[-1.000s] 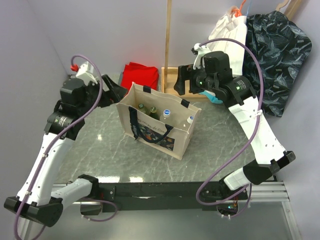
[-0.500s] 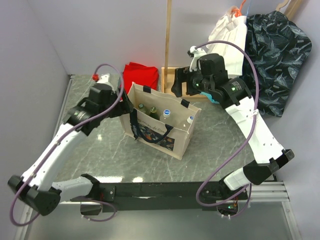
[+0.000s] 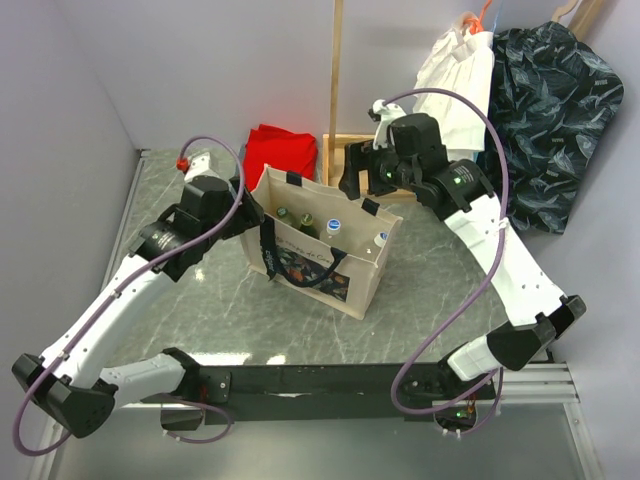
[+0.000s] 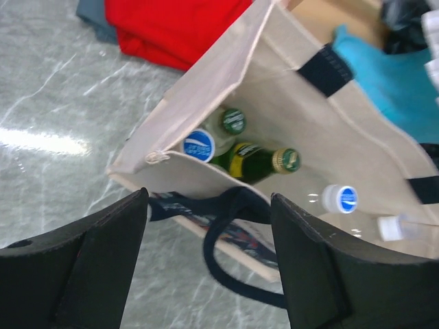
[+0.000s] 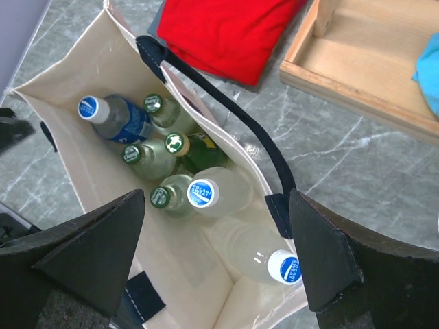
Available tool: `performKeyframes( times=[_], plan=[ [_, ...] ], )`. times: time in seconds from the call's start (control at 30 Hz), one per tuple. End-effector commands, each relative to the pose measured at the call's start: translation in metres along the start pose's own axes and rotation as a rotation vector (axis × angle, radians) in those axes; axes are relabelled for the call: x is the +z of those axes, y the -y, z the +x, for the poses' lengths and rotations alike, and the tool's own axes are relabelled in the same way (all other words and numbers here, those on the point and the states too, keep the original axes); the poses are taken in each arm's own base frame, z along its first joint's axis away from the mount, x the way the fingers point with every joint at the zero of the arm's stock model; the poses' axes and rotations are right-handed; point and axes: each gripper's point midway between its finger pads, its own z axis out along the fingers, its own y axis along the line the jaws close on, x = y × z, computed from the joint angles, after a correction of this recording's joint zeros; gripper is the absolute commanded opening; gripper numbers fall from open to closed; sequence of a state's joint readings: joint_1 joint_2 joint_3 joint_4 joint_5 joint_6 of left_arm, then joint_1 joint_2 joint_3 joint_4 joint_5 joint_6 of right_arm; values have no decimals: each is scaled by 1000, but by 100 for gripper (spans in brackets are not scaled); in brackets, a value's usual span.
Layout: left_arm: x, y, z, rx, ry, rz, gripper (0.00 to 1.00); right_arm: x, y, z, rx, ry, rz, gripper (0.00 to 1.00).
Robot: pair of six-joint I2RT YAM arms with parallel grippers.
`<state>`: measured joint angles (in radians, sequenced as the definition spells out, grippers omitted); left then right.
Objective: Take the beverage out of the canvas bag
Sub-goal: Take out the drink from the canvas bag.
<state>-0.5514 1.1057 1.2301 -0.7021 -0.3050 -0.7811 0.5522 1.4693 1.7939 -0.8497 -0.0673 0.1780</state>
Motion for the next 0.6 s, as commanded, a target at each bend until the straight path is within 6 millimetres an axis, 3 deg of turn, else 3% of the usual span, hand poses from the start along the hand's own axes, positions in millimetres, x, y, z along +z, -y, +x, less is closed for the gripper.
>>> performKeyframes(
  times=[0.0, 0.13, 0.4, 0.57],
  plan=[
    [-27, 35, -38, -93, 126, 167, 79, -12, -6, -11, -3, 65, -20, 92],
    [-15, 27, -28, -89, 99, 119, 80, -11, -5, -9, -3, 64, -16, 92],
    [24, 15, 11, -79, 12, 56, 77, -14, -8, -9, -2, 74, -28, 92],
    [23, 16, 17, -72, -2, 51, 69, -15, -9, -7, -1, 74, -34, 92]
  ],
)
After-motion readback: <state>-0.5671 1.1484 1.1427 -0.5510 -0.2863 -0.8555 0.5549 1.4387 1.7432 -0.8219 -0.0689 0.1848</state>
